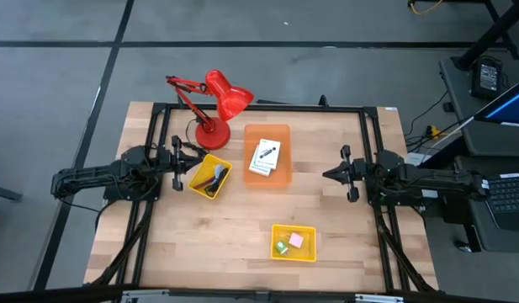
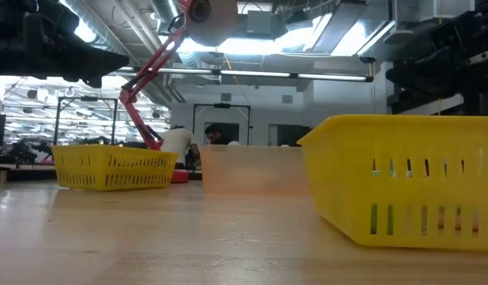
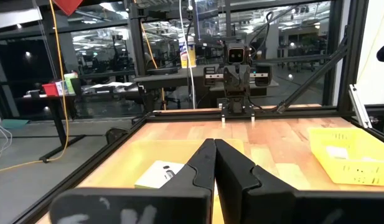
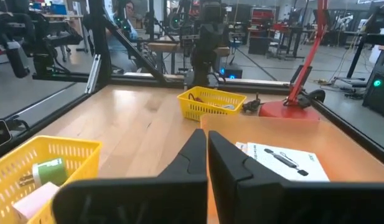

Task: Pick and place items into bin
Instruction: Return to Home Position

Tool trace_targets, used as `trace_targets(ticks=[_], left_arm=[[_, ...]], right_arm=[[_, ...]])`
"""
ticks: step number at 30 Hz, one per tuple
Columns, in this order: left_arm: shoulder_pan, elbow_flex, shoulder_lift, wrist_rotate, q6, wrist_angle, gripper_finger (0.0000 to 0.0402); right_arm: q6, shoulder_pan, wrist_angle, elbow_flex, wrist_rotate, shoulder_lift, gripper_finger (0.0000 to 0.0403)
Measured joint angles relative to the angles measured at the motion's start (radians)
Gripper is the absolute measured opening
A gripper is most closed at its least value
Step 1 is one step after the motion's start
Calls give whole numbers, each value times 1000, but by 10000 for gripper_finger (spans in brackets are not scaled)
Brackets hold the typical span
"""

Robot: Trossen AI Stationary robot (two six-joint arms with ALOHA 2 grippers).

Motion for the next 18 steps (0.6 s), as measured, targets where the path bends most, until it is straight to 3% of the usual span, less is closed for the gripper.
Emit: trace_targets(ticks=[18], left_arm=[[0,0,0,0,0,0,4]], right_arm=[[132,7,-3,0,1,0,0]])
